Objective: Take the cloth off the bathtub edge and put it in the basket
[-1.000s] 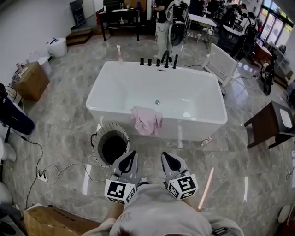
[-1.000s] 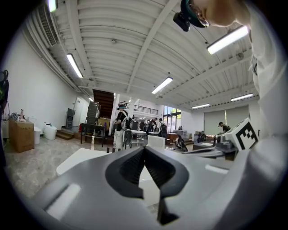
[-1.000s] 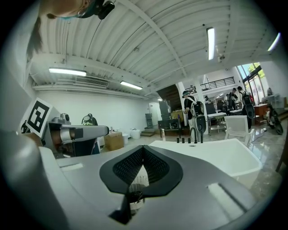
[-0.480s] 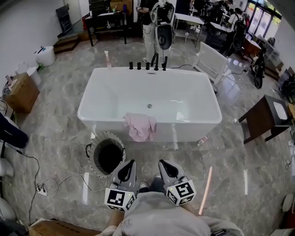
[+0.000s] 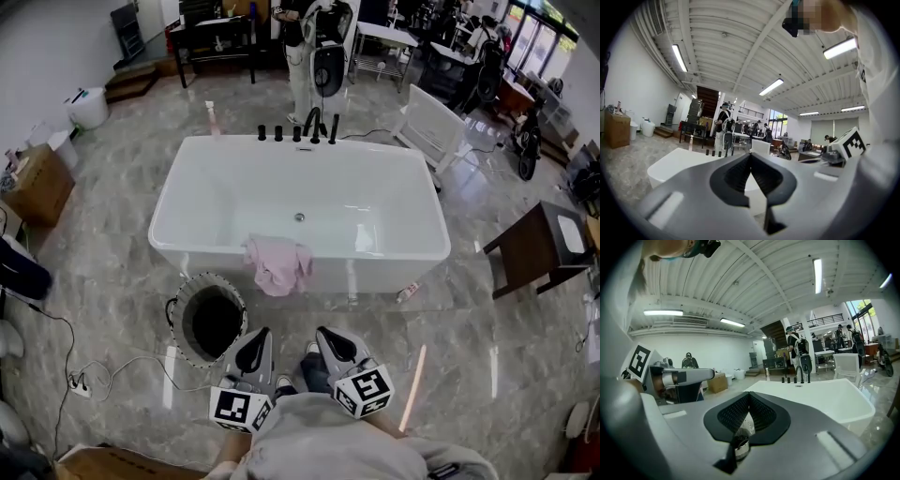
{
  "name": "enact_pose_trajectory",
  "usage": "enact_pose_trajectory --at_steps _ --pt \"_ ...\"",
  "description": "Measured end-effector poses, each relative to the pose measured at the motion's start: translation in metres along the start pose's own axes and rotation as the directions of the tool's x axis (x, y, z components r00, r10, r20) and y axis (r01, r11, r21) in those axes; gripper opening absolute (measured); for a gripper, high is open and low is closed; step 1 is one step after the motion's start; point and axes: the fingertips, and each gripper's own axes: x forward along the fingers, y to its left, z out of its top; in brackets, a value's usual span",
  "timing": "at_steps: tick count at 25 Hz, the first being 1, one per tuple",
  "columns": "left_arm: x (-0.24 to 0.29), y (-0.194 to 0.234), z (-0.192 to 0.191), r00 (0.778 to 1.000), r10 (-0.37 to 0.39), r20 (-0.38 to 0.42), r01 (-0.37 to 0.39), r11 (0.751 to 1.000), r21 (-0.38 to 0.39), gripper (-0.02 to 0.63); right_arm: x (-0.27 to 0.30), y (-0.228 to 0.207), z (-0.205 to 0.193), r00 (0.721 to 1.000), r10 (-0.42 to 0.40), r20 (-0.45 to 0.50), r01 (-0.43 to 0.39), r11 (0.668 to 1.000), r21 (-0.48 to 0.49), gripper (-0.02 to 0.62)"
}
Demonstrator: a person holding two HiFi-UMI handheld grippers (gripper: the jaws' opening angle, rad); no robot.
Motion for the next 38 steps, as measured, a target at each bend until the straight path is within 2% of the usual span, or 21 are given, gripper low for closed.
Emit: enact_pose_trajectory --at_steps 9,20,27,34,38 --pt "0.076 0.002 0.016 0.997 0.029 0.070 -0.031 0.999 0.026 0.009 0.034 -0.069 0.025 0.999 0.040 0.026 -0.039 0.998 -0.038 -0.002" --pt "0.138 -0.012 0.016 0.993 0.075 0.090 -0.078 0.997 0.029 0.009 0.048 -0.141 0.035 0.998 0.065 0.021 -0.064 0.997 -0.042 -0.002" --pt "0.150 -0.005 0.015 0.990 0.113 0.079 -0.115 0.993 0.029 0.009 0.058 -0.159 0.039 0.998 0.064 0.028 -0.064 0.998 -0.023 -0.002" --pt "0.167 0.002 0.017 0.992 0.105 0.063 -0.107 0.994 0.025 0.009 0.070 -0.175 0.046 0.999 0.039 0.029 -0.039 0.999 -0.009 -0.002" --pt "0.178 0.021 0.017 0.994 0.094 0.052 -0.095 0.995 0.011 0.009 0.091 -0.179 0.047 1.000 0.019 0.015 -0.019 1.000 0.006 -0.002"
